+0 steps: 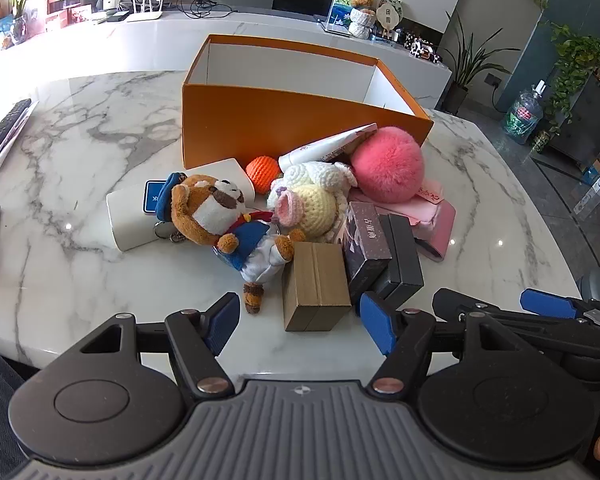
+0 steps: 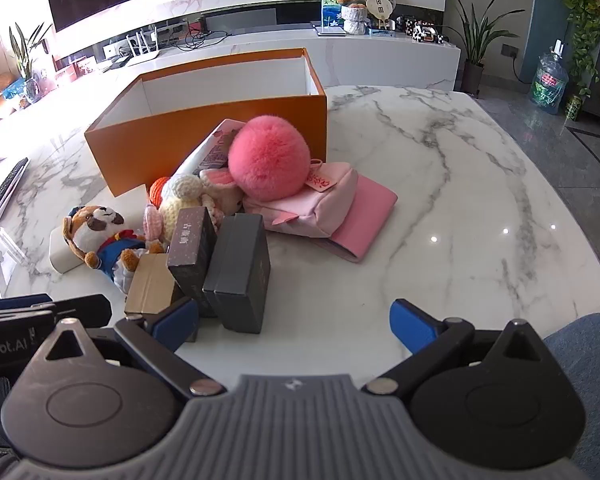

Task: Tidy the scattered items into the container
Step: 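Move both tools toward the pile of items beside the orange box, then grasp the pink pom-pom with the right tool while the left tool reaches toward the orange ball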

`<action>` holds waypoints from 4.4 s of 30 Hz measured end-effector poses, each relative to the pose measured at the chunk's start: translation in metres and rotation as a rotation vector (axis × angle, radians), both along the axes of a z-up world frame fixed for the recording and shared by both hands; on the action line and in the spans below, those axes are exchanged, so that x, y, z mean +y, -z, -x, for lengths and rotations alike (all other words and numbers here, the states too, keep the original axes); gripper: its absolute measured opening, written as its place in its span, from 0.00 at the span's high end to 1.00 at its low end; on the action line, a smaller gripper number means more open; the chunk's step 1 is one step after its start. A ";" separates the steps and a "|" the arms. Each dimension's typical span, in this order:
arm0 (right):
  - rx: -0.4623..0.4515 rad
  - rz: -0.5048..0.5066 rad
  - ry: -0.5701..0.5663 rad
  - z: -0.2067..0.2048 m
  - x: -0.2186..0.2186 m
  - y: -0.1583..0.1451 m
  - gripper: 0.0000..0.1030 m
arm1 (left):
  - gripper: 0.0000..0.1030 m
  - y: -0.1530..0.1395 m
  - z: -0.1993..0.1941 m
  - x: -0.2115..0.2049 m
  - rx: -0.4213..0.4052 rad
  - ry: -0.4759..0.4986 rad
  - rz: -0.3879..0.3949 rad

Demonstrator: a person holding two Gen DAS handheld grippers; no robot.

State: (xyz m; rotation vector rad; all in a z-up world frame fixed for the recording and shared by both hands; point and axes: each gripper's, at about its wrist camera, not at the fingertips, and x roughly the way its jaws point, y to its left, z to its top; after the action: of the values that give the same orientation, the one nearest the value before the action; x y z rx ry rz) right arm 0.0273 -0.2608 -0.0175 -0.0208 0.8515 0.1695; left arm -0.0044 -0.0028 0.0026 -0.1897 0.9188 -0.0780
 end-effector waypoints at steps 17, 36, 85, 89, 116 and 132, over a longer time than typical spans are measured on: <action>0.011 0.008 0.000 -0.002 0.001 0.002 0.01 | 0.23 0.003 -0.001 0.000 0.011 -0.004 -0.003; 0.017 0.023 -0.001 -0.001 0.004 0.004 0.01 | 0.24 0.006 -0.001 0.001 0.017 -0.004 -0.011; 0.133 0.083 -0.014 -0.092 -0.006 -0.022 0.01 | 0.24 -0.028 -0.098 -0.037 0.114 0.157 -0.119; 0.175 0.081 -0.018 -0.111 -0.017 -0.022 0.01 | 0.25 -0.029 -0.117 -0.050 0.132 0.196 -0.124; 0.362 0.102 -0.116 -0.190 -0.046 0.030 0.28 | 0.65 0.014 -0.185 -0.111 0.279 0.366 -0.307; 0.386 0.119 -0.147 -0.198 -0.042 0.039 0.37 | 0.80 0.039 -0.192 -0.131 0.286 0.449 -0.407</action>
State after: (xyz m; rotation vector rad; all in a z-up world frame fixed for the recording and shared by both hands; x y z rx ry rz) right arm 0.2258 -0.3026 -0.0561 -0.1667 1.2457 0.2654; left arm 0.1874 -0.1335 -0.0369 0.3963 1.2290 -0.2809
